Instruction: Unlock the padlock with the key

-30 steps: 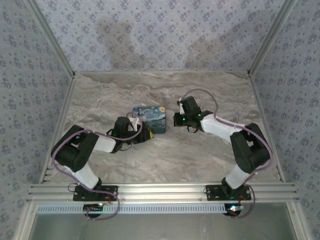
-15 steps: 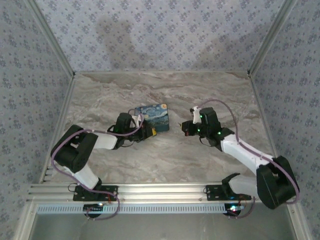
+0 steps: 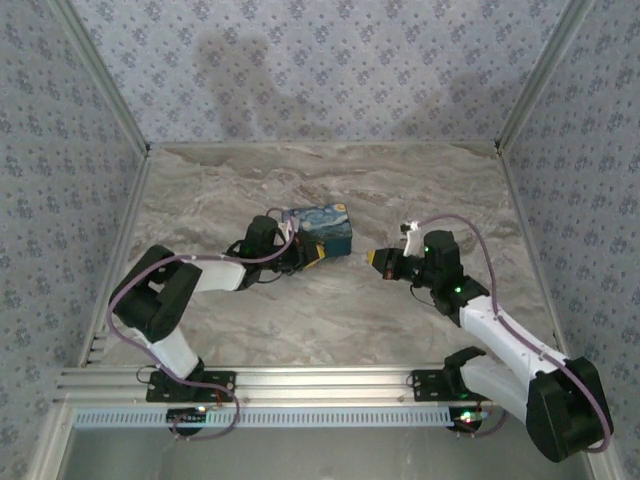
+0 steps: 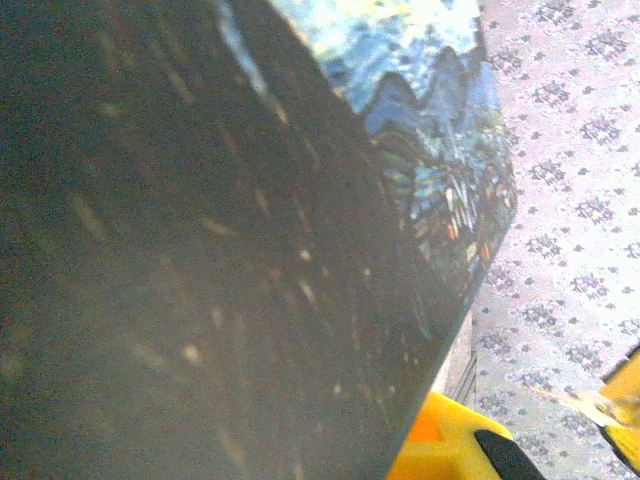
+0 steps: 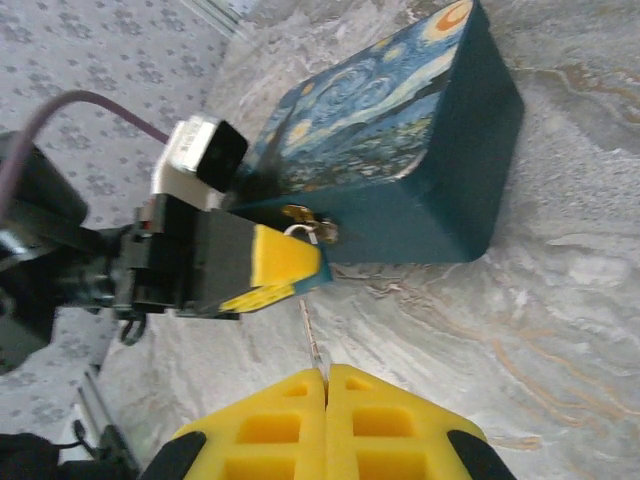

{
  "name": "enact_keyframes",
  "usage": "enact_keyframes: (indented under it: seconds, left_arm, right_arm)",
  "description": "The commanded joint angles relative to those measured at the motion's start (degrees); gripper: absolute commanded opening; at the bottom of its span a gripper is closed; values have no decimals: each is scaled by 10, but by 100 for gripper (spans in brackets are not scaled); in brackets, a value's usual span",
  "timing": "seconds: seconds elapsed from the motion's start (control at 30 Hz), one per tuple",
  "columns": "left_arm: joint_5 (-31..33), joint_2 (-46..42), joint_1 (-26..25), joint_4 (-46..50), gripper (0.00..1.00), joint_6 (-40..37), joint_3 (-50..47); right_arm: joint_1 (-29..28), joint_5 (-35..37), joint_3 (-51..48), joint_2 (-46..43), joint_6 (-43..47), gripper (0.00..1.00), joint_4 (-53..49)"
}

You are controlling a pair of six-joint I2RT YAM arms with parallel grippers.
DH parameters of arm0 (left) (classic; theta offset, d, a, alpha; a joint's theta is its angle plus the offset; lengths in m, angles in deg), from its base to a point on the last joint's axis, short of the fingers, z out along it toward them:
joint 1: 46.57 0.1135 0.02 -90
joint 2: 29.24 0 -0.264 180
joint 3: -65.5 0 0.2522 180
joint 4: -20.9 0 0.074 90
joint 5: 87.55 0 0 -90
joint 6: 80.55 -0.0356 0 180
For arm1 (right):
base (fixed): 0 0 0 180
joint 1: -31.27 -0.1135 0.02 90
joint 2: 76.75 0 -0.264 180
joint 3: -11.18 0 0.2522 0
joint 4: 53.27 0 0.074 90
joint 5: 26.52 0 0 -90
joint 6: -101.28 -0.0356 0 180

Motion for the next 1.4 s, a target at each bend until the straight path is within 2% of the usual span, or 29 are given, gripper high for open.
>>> enact_keyframes:
  seconds: [0.0,0.1,0.37,0.63,0.8,0.97,1.37]
  left_arm:
    - [1,13,-3,-30,0,23,16]
    - [-3,17,-3,-39,1,32,19]
    - [-11,16,-4,-29,1,34,31]
    - [-19,16,-4,-34,2,44,37]
    - [-27,14,-4,-36,2,51,46]
    - [-29,8,-4,-29,2,52,50]
    - [-30,7,-4,-44,2,61,48]
  right_arm:
    - [3,-26,11,-32,-47,0,23]
    - [6,-31,28,-44,-65,0,12]
    - [9,-46,46,-56,-161,0,56]
    - [9,-45,53,-46,-187,0,35]
    - [3,-41,-12,-3,-243,0,144]
    - [-25,-8,-47,38,-255,0,204]
    - [-104,39,-68,237,-306,0,413]
